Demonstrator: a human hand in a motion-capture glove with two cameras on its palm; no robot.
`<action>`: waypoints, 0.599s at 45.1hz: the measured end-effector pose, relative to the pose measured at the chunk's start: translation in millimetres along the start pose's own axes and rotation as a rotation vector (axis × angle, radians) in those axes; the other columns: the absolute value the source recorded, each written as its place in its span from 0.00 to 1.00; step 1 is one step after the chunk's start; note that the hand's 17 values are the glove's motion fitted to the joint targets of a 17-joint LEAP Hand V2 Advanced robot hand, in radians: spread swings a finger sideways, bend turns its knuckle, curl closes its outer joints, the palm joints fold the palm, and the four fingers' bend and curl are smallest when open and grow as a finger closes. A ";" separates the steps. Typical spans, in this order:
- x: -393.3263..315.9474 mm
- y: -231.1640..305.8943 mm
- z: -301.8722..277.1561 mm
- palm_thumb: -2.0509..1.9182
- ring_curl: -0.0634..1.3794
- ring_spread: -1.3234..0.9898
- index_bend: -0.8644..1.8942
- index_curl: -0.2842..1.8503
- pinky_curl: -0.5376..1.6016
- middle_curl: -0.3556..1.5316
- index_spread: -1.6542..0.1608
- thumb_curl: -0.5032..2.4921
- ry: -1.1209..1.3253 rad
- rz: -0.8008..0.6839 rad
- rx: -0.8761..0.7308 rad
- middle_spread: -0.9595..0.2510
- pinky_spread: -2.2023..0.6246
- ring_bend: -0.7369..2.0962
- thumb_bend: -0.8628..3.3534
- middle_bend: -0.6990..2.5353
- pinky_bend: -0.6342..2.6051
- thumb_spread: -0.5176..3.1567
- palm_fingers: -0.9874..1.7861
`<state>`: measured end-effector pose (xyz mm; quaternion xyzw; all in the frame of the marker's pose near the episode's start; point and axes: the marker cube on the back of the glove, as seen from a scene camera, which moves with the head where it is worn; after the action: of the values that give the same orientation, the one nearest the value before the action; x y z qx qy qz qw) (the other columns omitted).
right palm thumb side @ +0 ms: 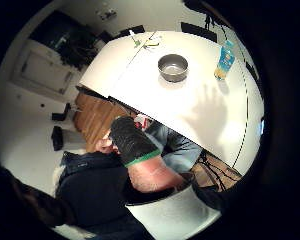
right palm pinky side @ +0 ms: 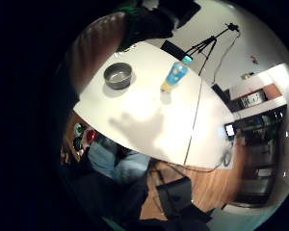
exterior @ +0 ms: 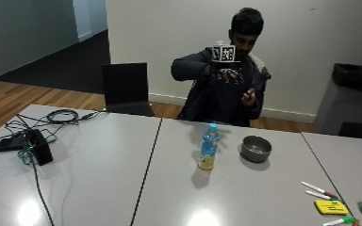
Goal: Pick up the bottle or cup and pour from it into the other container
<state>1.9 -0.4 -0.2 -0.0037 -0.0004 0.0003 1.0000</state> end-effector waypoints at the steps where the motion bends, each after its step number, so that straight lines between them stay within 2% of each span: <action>1: 0.4 0.2 0.0 0.56 0.08 0.61 0.38 0.16 0.28 0.23 0.80 0.19 0.000 0.001 -0.001 0.81 0.84 0.36 0.23 0.32 0.29 0.25 0.53; 9: 9.9 4.5 3.4 0.57 0.14 0.65 0.37 0.20 0.33 0.27 0.73 0.22 0.004 0.026 -0.016 0.82 0.89 0.36 0.22 0.32 0.30 0.34 0.51; 20: 56.5 12.7 28.4 0.58 0.17 0.67 0.36 0.22 0.36 0.31 0.71 0.24 0.000 0.070 -0.056 0.82 0.91 0.37 0.20 0.32 0.30 0.39 0.50; 24: 75.6 20.8 46.5 0.58 0.18 0.67 0.36 0.22 0.36 0.32 0.70 0.25 -0.033 0.169 -0.065 0.82 0.91 0.37 0.20 0.32 0.30 0.39 0.49; 27: 101.6 -3.2 62.9 0.57 0.19 0.67 0.35 0.22 0.37 0.32 0.70 0.25 -0.038 0.354 0.043 0.83 0.91 0.37 0.20 0.32 0.30 0.39 0.49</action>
<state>103.4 -3.0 62.8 0.0177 -0.0185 0.1765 0.9840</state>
